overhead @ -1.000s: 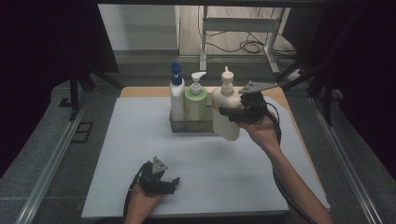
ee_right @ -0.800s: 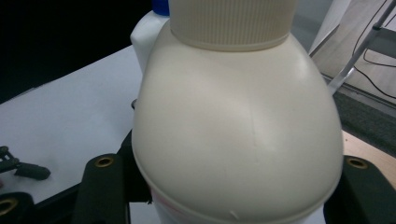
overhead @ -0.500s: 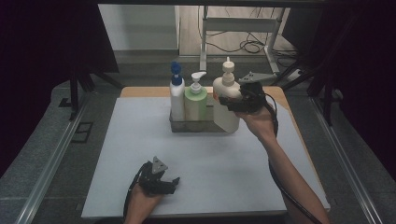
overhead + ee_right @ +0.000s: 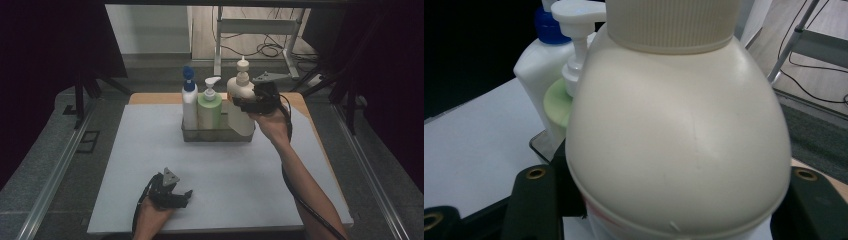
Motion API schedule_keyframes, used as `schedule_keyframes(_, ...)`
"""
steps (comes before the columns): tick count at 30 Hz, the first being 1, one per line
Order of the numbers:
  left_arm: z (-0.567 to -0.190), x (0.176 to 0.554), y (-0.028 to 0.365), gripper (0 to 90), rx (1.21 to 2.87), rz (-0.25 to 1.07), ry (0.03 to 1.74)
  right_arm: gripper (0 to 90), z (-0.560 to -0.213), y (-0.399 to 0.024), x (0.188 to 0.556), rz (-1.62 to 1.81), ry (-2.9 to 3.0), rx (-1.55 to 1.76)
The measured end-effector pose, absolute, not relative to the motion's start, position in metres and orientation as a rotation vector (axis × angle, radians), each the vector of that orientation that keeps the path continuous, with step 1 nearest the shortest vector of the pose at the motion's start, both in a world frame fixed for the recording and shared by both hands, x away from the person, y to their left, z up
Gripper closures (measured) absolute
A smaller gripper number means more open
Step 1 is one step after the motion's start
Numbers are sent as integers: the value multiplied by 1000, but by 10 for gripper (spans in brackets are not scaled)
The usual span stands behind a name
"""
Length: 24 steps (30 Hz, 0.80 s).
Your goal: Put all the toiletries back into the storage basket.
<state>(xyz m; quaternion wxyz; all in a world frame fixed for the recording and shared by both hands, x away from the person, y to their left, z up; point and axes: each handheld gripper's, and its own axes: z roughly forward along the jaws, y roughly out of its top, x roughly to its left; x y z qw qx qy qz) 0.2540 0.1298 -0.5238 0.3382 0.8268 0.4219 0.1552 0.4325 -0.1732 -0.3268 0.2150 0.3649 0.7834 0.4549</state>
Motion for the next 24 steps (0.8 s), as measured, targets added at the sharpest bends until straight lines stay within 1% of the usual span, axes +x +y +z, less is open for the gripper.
schedule_keyframes(24,-524,254,130,130,2149,403,1101,391,-335,-165,459,1246,2133,1048)
